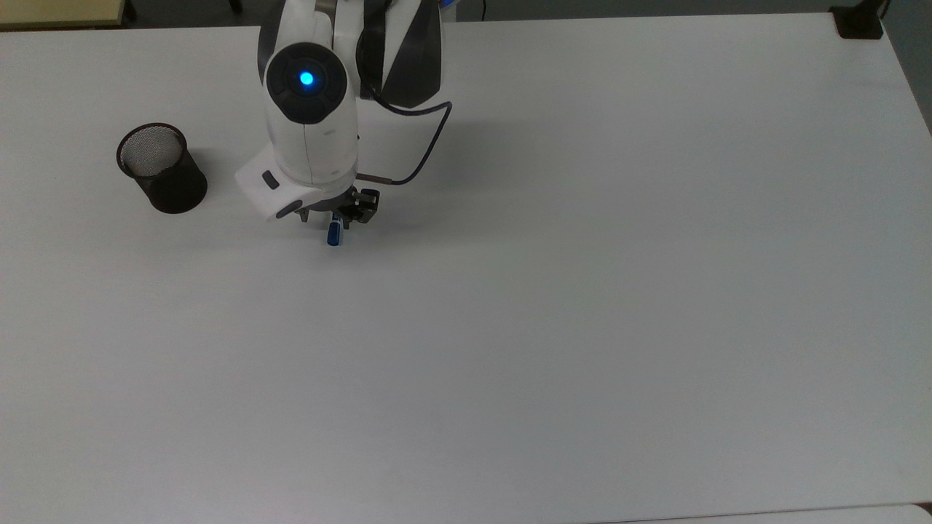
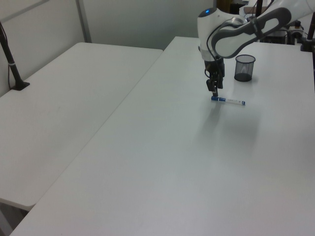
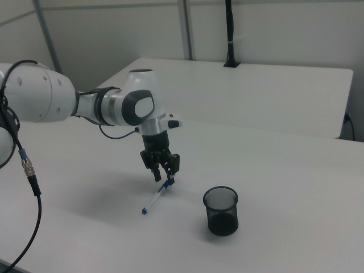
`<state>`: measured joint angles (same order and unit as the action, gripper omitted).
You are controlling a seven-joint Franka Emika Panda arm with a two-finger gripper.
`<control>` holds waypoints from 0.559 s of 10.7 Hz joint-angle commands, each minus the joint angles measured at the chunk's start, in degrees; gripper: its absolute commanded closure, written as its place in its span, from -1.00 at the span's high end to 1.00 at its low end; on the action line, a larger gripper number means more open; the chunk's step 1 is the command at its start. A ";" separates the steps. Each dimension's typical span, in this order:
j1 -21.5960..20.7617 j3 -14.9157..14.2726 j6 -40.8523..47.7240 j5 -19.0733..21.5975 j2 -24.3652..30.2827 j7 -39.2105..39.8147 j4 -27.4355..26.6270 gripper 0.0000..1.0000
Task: Insert the marker
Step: 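Close the gripper on the marker's capped end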
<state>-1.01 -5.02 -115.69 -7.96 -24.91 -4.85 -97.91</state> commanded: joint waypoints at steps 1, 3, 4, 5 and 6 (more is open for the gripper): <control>-0.13 0.01 -2.70 -0.92 -1.19 0.98 -1.05 -0.20; -0.22 0.10 -3.57 -0.92 -1.90 0.98 -1.05 -0.49; -0.22 0.10 -3.84 -0.92 -2.07 0.80 -1.05 -0.69; -0.22 0.10 -3.93 -0.92 -2.08 0.72 -1.05 -0.72; -0.22 0.10 -3.93 -0.83 -2.08 0.63 -0.96 -0.72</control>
<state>-1.03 -4.90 -117.81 -8.19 -27.30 -4.78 -97.84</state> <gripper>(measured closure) 0.819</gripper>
